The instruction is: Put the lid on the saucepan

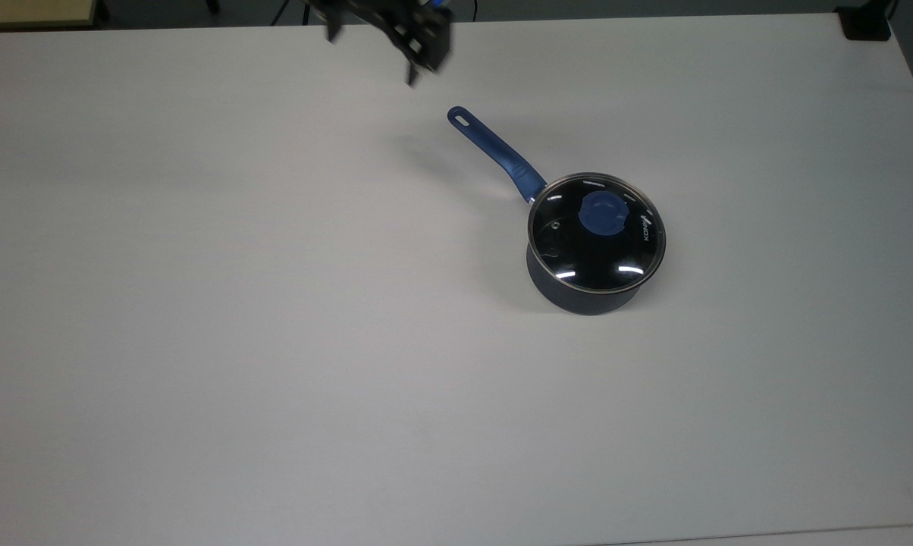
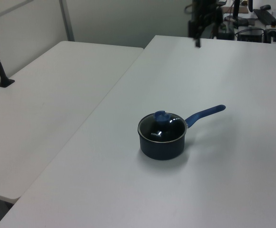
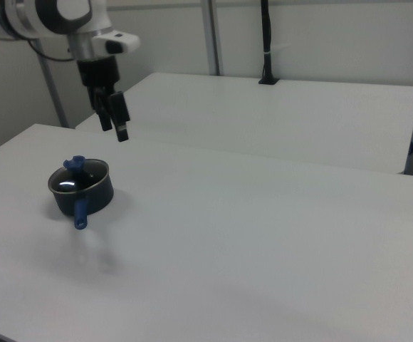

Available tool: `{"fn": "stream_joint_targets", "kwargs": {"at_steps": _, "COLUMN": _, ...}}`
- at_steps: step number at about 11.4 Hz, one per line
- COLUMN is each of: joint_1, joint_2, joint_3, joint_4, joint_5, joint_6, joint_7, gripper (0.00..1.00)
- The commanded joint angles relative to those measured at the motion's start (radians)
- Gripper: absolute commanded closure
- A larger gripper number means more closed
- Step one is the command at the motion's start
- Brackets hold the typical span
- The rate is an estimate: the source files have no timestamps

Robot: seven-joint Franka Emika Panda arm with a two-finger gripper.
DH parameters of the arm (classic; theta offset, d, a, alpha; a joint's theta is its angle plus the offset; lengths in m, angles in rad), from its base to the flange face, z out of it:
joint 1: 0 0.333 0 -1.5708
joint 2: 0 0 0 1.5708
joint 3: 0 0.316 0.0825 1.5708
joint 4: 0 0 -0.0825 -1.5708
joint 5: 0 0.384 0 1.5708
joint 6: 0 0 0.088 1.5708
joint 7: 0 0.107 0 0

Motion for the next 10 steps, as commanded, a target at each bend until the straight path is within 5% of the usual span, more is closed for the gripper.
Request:
{"fn": "stream_joint_targets", "kwargs": {"at_steps": 1, "joint_1": 0.017, "joint_2": -0.151, "joint_3": -0.149, "joint_4": -0.111, "joint_5": 0.084, "joint_6": 0.000, "joint_7": -0.310, "gripper": 0.00}}
{"fn": "stream_joint_targets", "kwargs": {"at_steps": 4, "joint_1": 0.113, "joint_2": -0.227, "joint_3": -0.291, "joint_4": -0.212, "joint_5": 0.074, "joint_6": 0.175, "joint_7": -0.489, "gripper": 0.00}}
{"fn": "stream_joint_targets", "kwargs": {"at_steps": 10, "joint_1": 0.104, "joint_2": -0.218, "joint_3": -0.294, "joint_4": -0.183, "joint_5": 0.072, "joint_6": 0.193, "joint_7": -0.558, "gripper": 0.00}}
